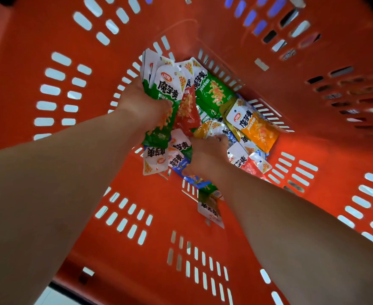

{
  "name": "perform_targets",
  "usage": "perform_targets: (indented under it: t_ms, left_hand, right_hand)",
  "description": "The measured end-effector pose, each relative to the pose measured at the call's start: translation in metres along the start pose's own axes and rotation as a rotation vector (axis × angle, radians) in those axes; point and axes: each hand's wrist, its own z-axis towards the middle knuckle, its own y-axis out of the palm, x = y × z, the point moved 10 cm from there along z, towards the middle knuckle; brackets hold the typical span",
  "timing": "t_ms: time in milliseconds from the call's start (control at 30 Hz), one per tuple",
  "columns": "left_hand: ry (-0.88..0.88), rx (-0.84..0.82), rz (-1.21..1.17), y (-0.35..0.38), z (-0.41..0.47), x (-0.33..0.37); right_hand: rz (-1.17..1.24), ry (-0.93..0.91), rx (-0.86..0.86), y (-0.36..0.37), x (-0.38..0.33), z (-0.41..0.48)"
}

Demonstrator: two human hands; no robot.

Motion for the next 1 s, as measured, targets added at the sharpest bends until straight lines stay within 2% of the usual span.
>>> perform_targets:
  t_ms: [100, 400, 467, 667, 767, 900, 1000]
  left_hand:
    - [0.0, 0.003, 0.003, -0.002, -0.002, 0.0]
    - [-0.028, 0.007, 0.021, -0.012, -0.025, 0.006]
    - [-0.032, 0.019, -0.006, -0.019, -0.034, 0.009]
    - [-0.008, 0.031, -0.138, -0.038, -0.083, 0.033]
    - [0.008, 0.063, -0.164, -0.048, -0.11, 0.04]
    - [0.035, 0.121, -0.109, -0.055, -0.135, 0.042]
    - [0.013, 0.125, -0.175, -0.047, -0.148, 0.04]
  right_hand:
    - [-0.06, 0.014, -0.045, 0.007, -0.001, 0.005]
    - [0.043, -0.032, -0.069, 0.002, 0.006, -0.01]
    - [0.16, -0.023, -0.041, -0.013, 0.013, -0.024]
    - [0.723, 0.117, 0.076, -0.061, 0.049, -0.071]
    - [0.879, 0.15, 0.131, -0.083, 0.063, -0.098]
    - [1.034, 0.098, 0.186, -0.123, 0.076, -0.136]
    - [1.147, 0.011, 0.125, -0.144, 0.075, -0.167]
